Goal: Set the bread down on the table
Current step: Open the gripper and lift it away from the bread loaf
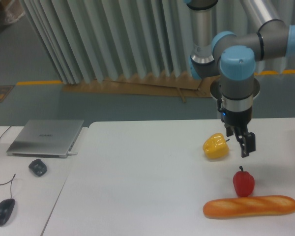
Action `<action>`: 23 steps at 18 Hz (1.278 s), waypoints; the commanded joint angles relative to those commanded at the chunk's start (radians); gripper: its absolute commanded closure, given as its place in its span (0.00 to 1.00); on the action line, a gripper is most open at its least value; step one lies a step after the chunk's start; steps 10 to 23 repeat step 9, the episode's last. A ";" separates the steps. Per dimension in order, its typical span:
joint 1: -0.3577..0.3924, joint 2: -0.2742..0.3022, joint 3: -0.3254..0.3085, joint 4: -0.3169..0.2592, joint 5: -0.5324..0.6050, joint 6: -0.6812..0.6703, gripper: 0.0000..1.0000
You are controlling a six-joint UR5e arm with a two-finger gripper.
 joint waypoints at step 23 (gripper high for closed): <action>0.003 0.003 -0.008 0.003 0.003 0.006 0.00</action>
